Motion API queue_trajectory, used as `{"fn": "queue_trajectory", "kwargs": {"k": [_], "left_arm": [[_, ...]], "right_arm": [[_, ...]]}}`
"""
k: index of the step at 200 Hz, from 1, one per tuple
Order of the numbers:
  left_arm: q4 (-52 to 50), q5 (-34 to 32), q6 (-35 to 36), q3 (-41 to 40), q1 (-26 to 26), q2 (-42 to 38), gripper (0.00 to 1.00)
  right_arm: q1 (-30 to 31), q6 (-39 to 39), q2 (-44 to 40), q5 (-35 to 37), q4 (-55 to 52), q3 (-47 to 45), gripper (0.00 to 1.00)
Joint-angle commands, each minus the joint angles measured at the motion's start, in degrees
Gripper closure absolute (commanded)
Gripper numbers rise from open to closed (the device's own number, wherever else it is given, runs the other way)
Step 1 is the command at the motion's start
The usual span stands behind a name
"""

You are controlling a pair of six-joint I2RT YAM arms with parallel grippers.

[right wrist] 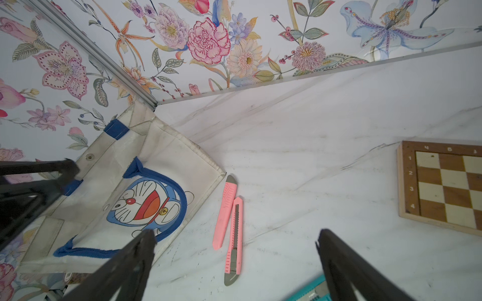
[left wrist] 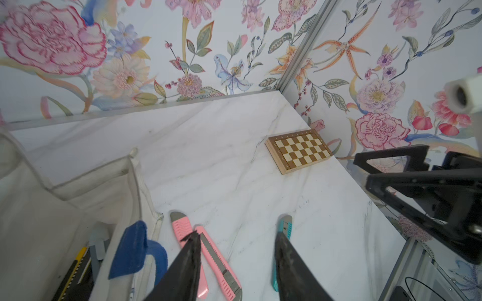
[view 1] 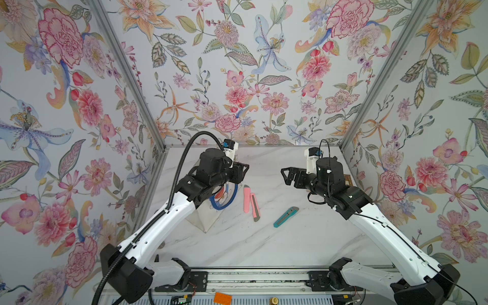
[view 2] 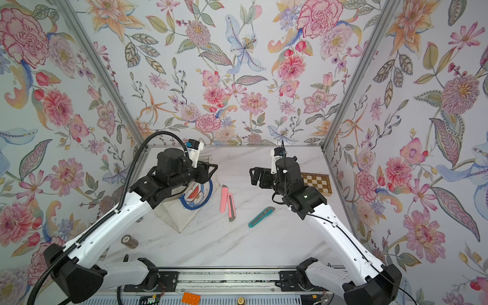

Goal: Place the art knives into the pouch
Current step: Pick up the utility knife at the center of the board.

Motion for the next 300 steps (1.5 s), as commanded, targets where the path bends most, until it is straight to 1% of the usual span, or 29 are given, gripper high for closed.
{"fn": "queue_trajectory", "kwargs": {"k": [1,30,47,66,69,86,145,158,178,198,211,222,262,300], "left_arm": [[3.3,2.8,-2.5,-2.2,-1.1,3.2,0.53],[4.3,4.0,-1.9,-2.4,-1.6,8.3,0.56],[4.5,4.6,-1.8,-2.2,-1.7,11.2,0.59],[5.1,5.1,-2.0,-2.3,-1.9,13.2,0.61],[5.2,5.3,-2.1,-2.4,-1.9,15.0,0.61],[6.0,6.2,-2.3,-2.7,-1.9,17.7,0.62],[3.6,2.4,-1.2,-0.9,-1.6,26.3,0.64],[3.2,1.3,-0.9,-0.2,-1.2,27.6,0.64],[2.5,-1.2,-0.4,0.6,-0.8,29.4,0.68],[1.9,-1.4,-0.4,1.4,0.0,31.6,0.68],[1.9,-1.2,-0.3,1.7,0.4,32.8,0.66],[1.9,-2.0,-0.1,1.9,0.4,33.3,0.64],[1.2,-4.2,-0.4,2.8,1.4,35.3,0.64],[1.9,-3.1,-0.7,3.9,2.7,37.3,0.64]], "right_arm": [[-0.5,0.2,-2.4,-0.2,1.3,-1.4,0.01],[-0.8,-0.9,-4.2,-0.9,1.2,-2.2,0.01],[-0.9,-1.1,-4.2,-1.5,1.1,-2.7,0.01],[-1.0,-0.7,-4.1,-2.2,1.0,-3.2,0.01],[-1.0,-0.6,-4.1,-2.2,1.0,-3.3,0.01],[-1.0,0.3,-3.8,-2.5,1.0,-3.6,0.01],[-1.1,4.0,-3.6,-2.8,1.1,-5.2,0.01],[-1.1,4.6,-3.7,-2.8,1.2,-5.5,0.01],[-1.1,5.0,-3.4,-2.9,1.1,-5.8,0.01],[-1.3,5.0,-2.9,-3.2,1.1,-5.6,0.01],[-1.3,5.0,-2.5,-3.3,1.2,-5.5,0.01],[-1.3,5.0,-2.2,-3.4,1.0,-5.4,0.01],[-1.3,5.4,-1.3,-4.2,1.1,-5.4,0.01],[-1.3,5.3,-1.2,-3.6,1.1,-5.9,0.01]]}}
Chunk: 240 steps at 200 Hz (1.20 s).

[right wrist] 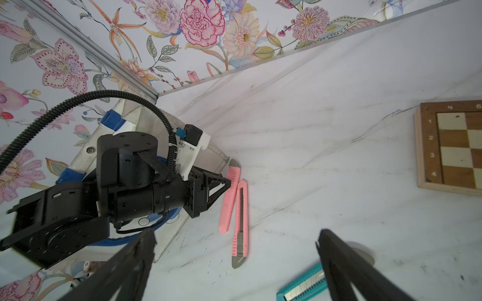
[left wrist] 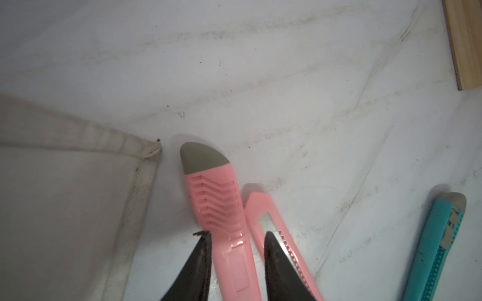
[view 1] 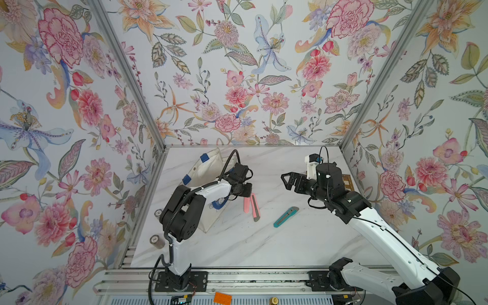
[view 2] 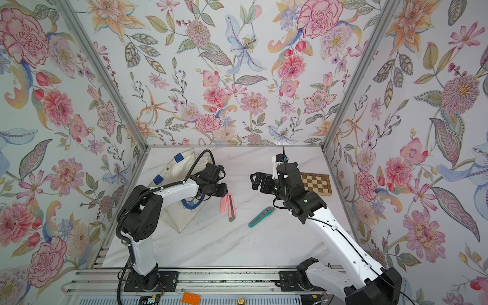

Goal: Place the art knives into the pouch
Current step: Pick up the utility knife at the center of the board.

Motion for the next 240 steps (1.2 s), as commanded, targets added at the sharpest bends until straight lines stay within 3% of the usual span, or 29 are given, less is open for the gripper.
{"fn": "queue_trajectory", "kwargs": {"k": [1,150,240], "left_arm": [[-0.9,-0.4,0.5,2.5,1.2,2.2,0.64],[-3.2,-1.6,0.6,8.1,1.7,9.7,0.68],[-8.3,-5.7,1.4,10.2,-0.5,10.7,0.62]], "right_arm": [[-0.3,0.6,0.1,-0.2,0.3,-1.1,0.01],[-2.5,0.7,-1.2,-1.3,-0.3,-3.0,0.01],[-4.2,0.6,-1.3,-2.0,-0.4,-4.5,0.01]]}}
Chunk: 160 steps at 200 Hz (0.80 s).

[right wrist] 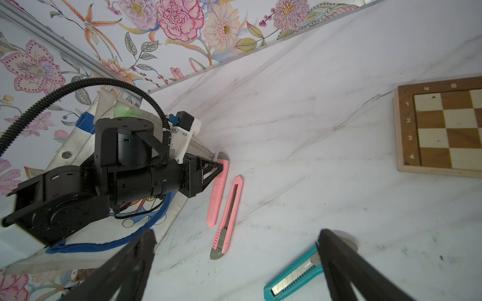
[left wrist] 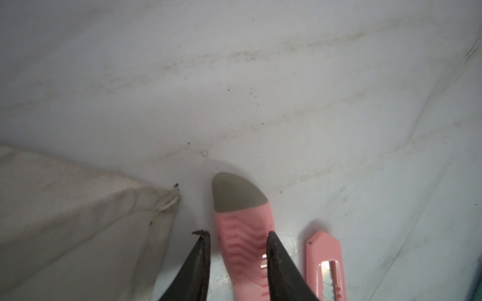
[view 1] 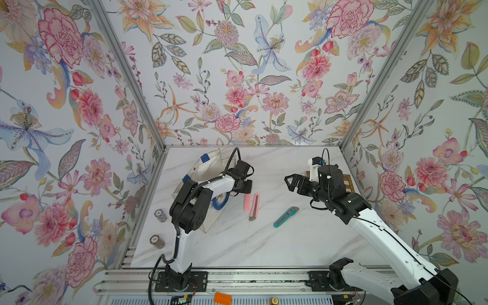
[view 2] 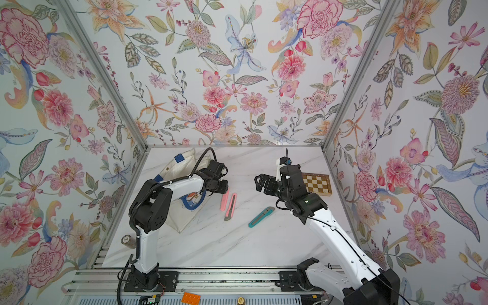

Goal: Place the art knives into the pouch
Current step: Pick up the utility knife at the center of the board.

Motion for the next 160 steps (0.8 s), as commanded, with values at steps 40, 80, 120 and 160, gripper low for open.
{"fn": "queue_trajectory", "kwargs": {"k": [40,80,120,160], "left_arm": [[-5.4,-2.9,0.9,2.9,-2.0,3.9,0.63],[-6.1,-3.3,0.9,3.6,-2.3,5.0,0.66],[-8.6,-5.8,1.8,5.4,-3.4,6.9,0.65],[-8.9,-6.0,1.0,5.7,-4.3,7.7,0.61]], "right_arm": [[-1.7,0.4,-1.1,-1.3,-0.4,-1.9,0.01],[-3.0,0.1,-2.0,-1.6,-0.4,-3.1,0.01],[-4.4,0.0,-3.0,-2.3,-0.4,-4.1,0.01],[-5.5,-0.2,-3.3,-3.1,-0.4,-4.9,0.01]]}}
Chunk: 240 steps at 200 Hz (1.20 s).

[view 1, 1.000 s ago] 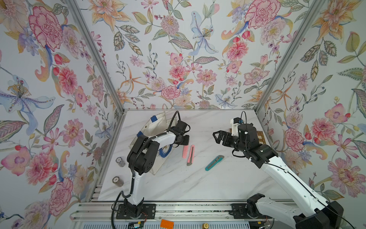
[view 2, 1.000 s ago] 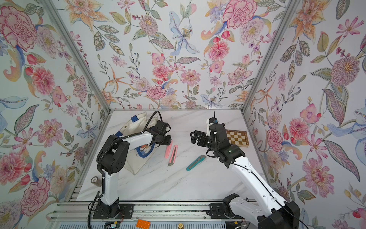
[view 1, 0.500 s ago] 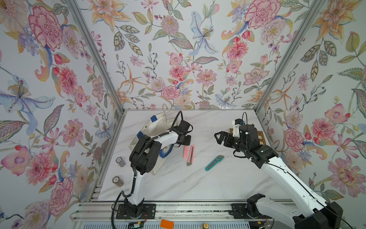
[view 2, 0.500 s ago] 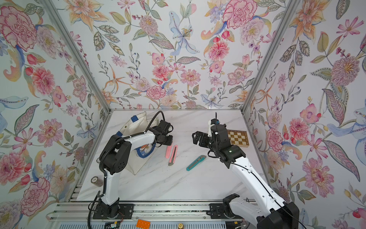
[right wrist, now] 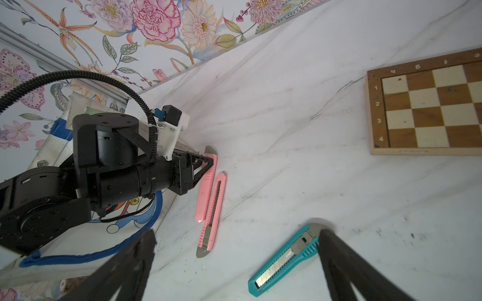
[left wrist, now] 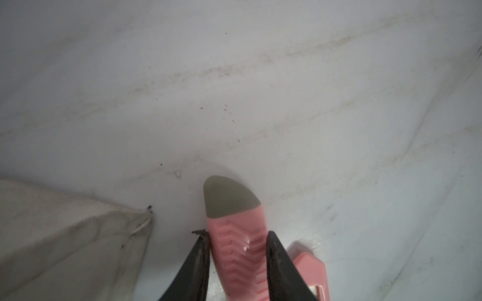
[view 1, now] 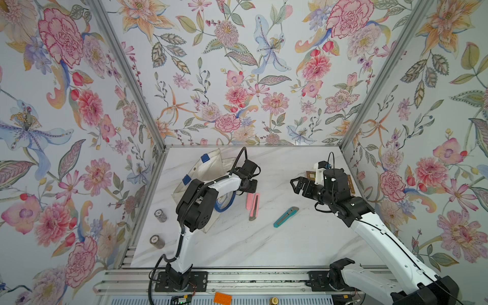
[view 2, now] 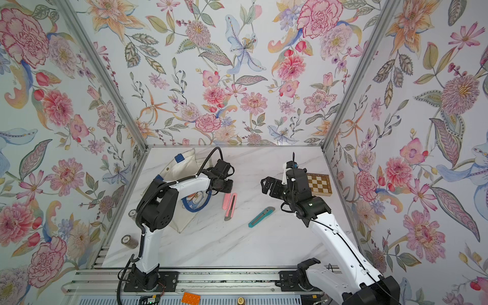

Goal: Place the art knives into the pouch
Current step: Pick up the utility knife at the center of the board.

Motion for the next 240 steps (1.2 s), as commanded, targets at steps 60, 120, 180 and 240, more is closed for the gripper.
{"fn": "queue_trajectory", "kwargs": {"k": [60,120,180,240], "left_arm": [[-6.6,-2.8,0.4,1.2,-1.8,5.1,0.67],[-7.9,-4.7,0.8,3.3,-1.8,3.8,0.86],[-13.7,-7.8,4.0,10.3,-1.8,-3.1,0.91],[-21.7,-8.5,8.0,22.3,-1.8,-10.0,0.92]], "right_arm": [[-2.9,-0.7,-0.6,-2.7,-0.2,-0.9,0.01],[-4.2,-0.7,-0.2,-4.2,0.0,-1.0,0.01],[-4.2,0.3,1.6,-7.3,2.8,-1.3,0.01],[-3.5,1.7,3.3,-8.5,6.1,-0.9,0.01]]}}
